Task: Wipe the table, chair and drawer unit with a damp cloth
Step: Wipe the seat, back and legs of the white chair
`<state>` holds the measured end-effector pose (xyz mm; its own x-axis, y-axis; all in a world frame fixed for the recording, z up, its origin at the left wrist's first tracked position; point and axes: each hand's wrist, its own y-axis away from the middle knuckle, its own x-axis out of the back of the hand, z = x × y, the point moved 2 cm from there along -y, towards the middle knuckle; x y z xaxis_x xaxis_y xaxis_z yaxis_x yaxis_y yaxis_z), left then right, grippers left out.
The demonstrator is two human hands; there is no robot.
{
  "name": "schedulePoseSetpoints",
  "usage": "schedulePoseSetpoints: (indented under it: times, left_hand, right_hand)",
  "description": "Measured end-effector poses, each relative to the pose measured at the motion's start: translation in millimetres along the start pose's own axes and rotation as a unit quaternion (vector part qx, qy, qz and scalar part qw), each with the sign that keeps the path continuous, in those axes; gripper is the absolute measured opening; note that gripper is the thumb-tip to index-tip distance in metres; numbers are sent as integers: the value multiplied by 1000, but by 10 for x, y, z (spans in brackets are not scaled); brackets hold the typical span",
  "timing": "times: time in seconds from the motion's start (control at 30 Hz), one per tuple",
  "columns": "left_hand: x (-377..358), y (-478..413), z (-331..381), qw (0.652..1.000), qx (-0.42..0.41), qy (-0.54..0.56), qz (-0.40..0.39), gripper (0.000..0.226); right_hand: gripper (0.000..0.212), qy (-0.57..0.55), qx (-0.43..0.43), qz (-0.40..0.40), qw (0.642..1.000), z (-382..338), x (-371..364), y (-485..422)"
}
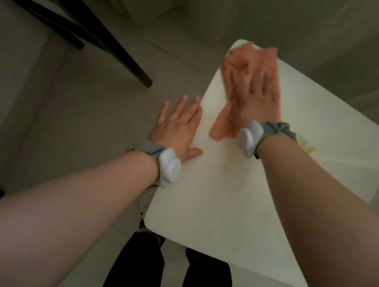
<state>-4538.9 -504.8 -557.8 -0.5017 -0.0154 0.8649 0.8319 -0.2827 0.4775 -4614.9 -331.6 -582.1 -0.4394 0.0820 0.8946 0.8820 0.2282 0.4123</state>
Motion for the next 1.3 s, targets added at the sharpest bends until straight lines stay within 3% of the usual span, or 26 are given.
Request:
schedulePoseSetpoints:
  times: [0.17, 0.3, 0.4, 0.5, 0.6, 0.77, 0.93, 1.1, 1.2, 1.3]
  left_hand:
    - [-11, -81, 31, 1000, 1, -21, -12, 97]
    - [-5, -92, 45, 1000, 0, -25, -17, 96]
    - [11, -90, 58, 1000, 7, -21, -17, 97]
    - [24, -77, 61, 999, 12, -30, -18, 98]
    - [47, -76, 95, 999, 13, -43, -24, 97]
    - [85, -31, 169, 999, 34, -41, 8, 99]
    - [-26, -98, 663, 999, -32, -35, -22, 113]
    - [-139, -250, 997, 999, -32, 24, -13, 100]
    - [-142, -341, 1100, 998, -48, 5, -46, 127]
    - [-127, -389, 1158, 997, -51, -18, -54, 134]
  right_hand:
    - [58, -103, -179, 55, 977, 39, -187, 573]
    - [70, -78, -100, 30, 991, -351, -227, 599]
    - [68, -55, -12, 19, 998, -428, -58, 132]
    - [68, -36, 16, 10, 999, -267, 110, -319]
    - [57, -53, -32, 24, 998, 41, 153, -339]
    - [58, -116, -169, 47, 978, 544, -6, 224]
    - [63, -131, -253, 44, 958, 605, -235, 766]
    - [64, -130, -193, 23, 972, 398, -409, 1080]
    - [60, -84, -145, 26, 986, 814, -291, 855]
    - [60, -92, -181, 22, 979, 1294, -171, 702]
